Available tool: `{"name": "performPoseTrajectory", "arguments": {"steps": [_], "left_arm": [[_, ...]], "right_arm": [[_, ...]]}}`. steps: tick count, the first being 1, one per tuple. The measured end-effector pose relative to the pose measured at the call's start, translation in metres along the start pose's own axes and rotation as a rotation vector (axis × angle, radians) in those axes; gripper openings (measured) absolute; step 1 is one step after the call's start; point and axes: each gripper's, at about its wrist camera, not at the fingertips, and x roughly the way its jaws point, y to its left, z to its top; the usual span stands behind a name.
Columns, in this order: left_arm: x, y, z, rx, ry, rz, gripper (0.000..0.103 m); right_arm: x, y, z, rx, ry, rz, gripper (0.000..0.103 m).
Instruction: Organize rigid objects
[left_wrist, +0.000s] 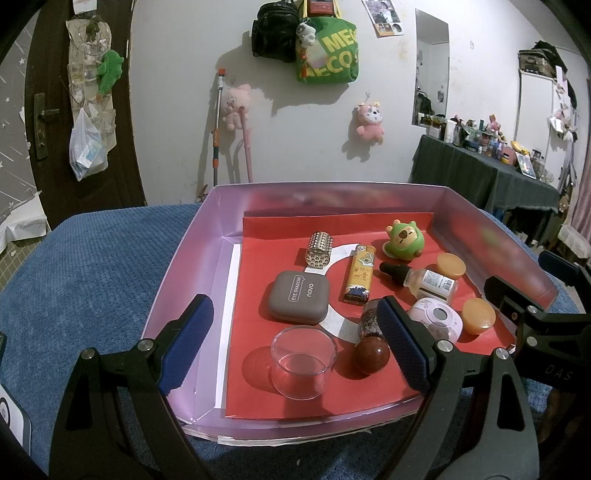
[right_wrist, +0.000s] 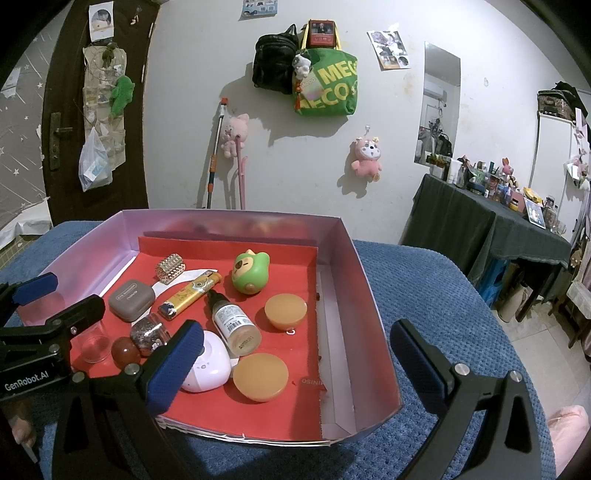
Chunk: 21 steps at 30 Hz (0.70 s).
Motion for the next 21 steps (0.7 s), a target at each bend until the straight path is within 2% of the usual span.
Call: {"name": "performPoseTrajectory", "arguments": {"steps": [21], "left_arm": [[0.0003,-0.0002,-0.0003,0.0,0.0,0.0,0.091]], "right_arm": [[0.0003,-0.001,-0.0015,0.0,0.001,0.0,0.103]]}}
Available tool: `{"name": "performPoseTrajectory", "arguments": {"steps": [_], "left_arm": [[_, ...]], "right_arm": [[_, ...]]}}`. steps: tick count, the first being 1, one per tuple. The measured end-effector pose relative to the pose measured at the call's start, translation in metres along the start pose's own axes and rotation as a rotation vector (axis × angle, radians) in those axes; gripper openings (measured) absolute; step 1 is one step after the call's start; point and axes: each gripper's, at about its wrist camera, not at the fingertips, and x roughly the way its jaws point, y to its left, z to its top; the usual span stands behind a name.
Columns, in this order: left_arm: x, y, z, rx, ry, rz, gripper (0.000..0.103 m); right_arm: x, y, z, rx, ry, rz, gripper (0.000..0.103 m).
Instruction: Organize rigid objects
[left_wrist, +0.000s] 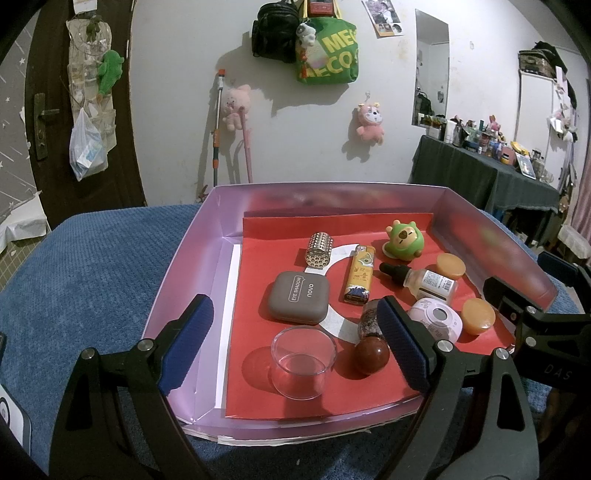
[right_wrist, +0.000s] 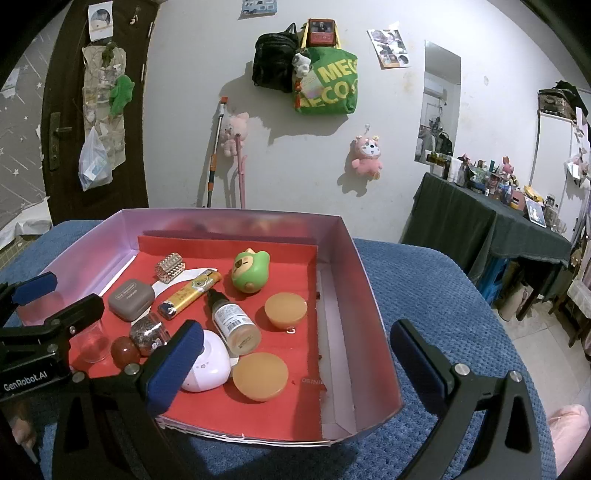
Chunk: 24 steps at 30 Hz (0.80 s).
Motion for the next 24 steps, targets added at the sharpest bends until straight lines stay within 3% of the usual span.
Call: {"name": "performPoseTrajectory", "arguments": {"steps": [24], "left_arm": [[-0.0002,-0.0001,-0.0005,0.0,-0.001,0.0,0.091]], "right_arm": [[0.0002,-0.0002,-0.0004,0.001,0.006,0.0,0.103]]}}
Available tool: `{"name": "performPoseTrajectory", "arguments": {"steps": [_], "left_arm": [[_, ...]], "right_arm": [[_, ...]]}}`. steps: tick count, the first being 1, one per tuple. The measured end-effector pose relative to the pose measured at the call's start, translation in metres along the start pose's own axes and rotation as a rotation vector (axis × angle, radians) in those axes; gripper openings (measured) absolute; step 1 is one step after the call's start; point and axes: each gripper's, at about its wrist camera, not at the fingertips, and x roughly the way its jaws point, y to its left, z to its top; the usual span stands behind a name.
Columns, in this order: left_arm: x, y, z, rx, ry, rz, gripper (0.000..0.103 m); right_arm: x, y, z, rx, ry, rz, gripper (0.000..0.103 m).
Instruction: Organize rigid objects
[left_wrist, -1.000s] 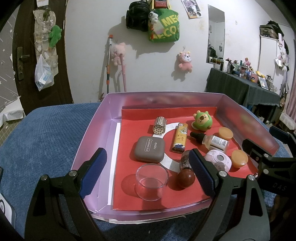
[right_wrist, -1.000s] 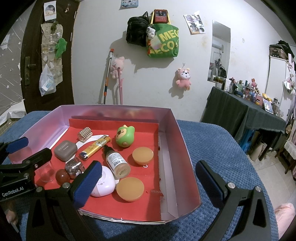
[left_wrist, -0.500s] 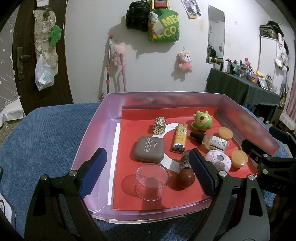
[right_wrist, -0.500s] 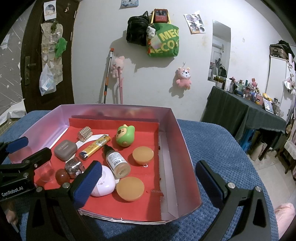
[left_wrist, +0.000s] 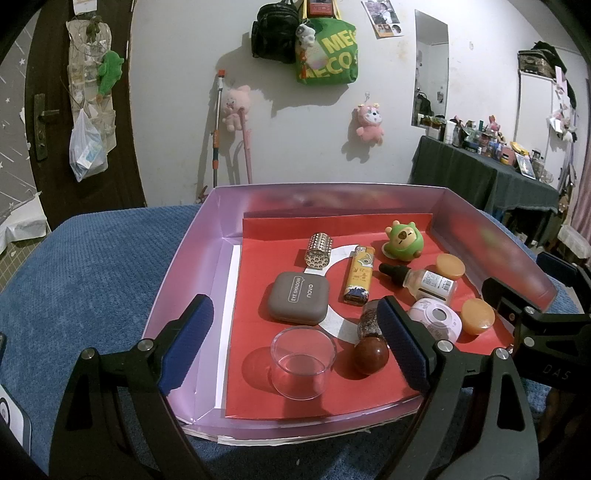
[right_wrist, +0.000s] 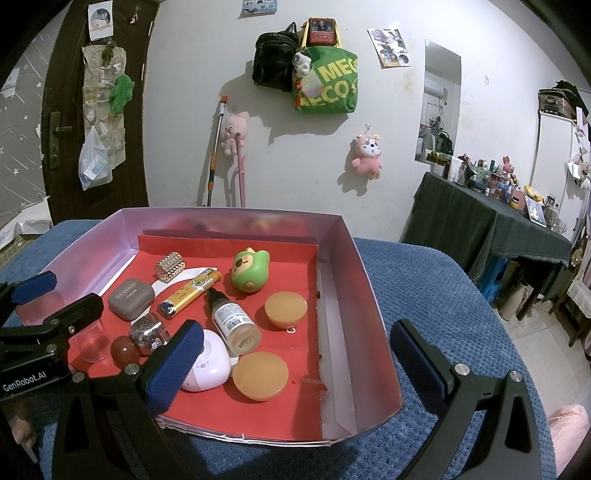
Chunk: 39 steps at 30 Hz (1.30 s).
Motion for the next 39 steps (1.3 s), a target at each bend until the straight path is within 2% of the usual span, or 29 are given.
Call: {"name": "performPoseTrajectory", "arguments": {"steps": [16,21,25,31,36,39], "left_arm": [[-0.003,0.002,-0.001,-0.006,0.008,-0.003,0.091],[-0.022,0.002,-0.008,0.008,0.004,-0.002,0.091],[-0.035,0.005,-0.017,0.003,0.034,-0.01,0.091],[-0.043,0.003,-0.044,0.019,0.149,-0.004,0.091],[-0.039,-0.003,-0.062,0.016,0.249,0.001,0.091],[-0.034,-0.006,-0.069,0.02,0.297,0.014,0.091]], "right_arm": [[-0.001,0.0,0.001,0.001,-0.01,-0.004,0.103],[-0.011,0.003,-0.002,-0.014,-0.016,-0.026,0.103],[-0.028,0.002,-0.007,0.005,-0.001,0.012,0.103],[-0.054,0.0,-0.034,0.043,0.119,0.061,0.103],[-0.054,-0.003,-0.058,0.07,0.252,0.056,0.103],[-0.05,-0.003,-0.065,0.081,0.296,0.046,0.103]]}}
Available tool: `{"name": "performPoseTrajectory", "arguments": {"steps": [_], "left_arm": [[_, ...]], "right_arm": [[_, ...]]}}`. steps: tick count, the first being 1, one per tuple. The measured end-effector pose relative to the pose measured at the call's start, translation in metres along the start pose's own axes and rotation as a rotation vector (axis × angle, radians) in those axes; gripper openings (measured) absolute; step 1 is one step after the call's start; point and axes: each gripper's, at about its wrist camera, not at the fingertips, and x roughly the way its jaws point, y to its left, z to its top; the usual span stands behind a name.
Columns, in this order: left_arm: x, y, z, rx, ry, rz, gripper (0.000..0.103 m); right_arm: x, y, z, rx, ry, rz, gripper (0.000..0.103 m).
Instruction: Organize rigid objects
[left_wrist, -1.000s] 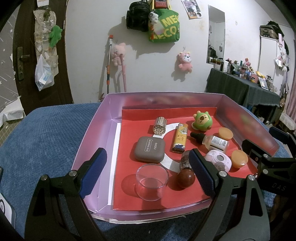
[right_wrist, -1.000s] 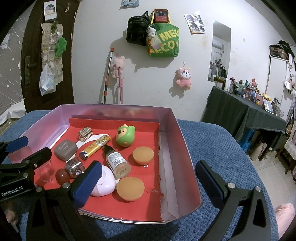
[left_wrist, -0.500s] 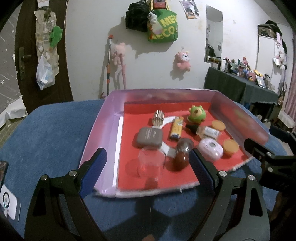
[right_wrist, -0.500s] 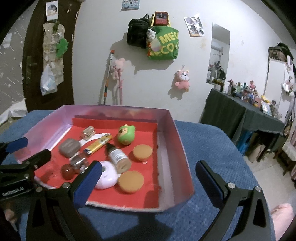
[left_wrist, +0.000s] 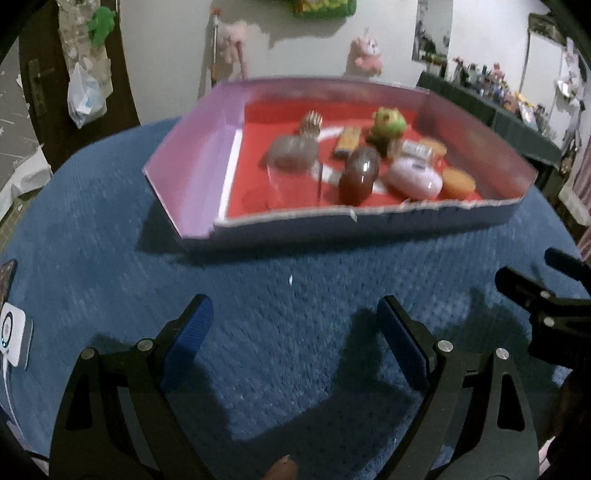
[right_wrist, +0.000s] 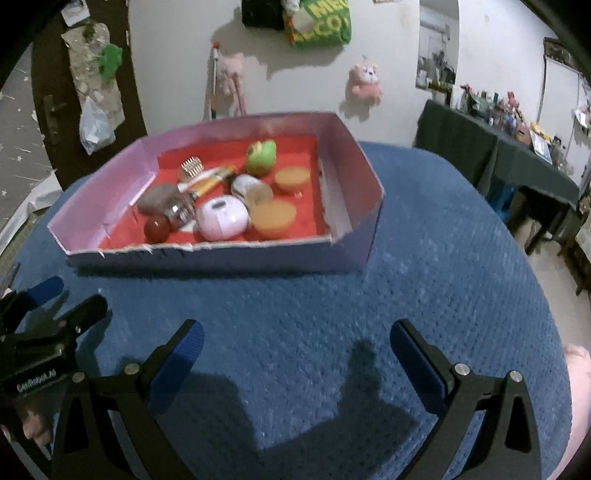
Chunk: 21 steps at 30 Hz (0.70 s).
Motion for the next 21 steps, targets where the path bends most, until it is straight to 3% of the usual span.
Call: {"name": "performPoseTrajectory", "arguments": {"steps": [10,21], "left_arm": [[0.006,0.004,0.0,-0.025,0.024,0.03,0.099],[0.007,0.005,0.001,-0.034,0.032,0.044,0.103]], "right_arm": [[0.016,0.003,-0.003,-0.014,0.096,-0.038,0.103],[0.016,0.002,-0.002,-0.006,0.11,-0.036,0.103]]}}
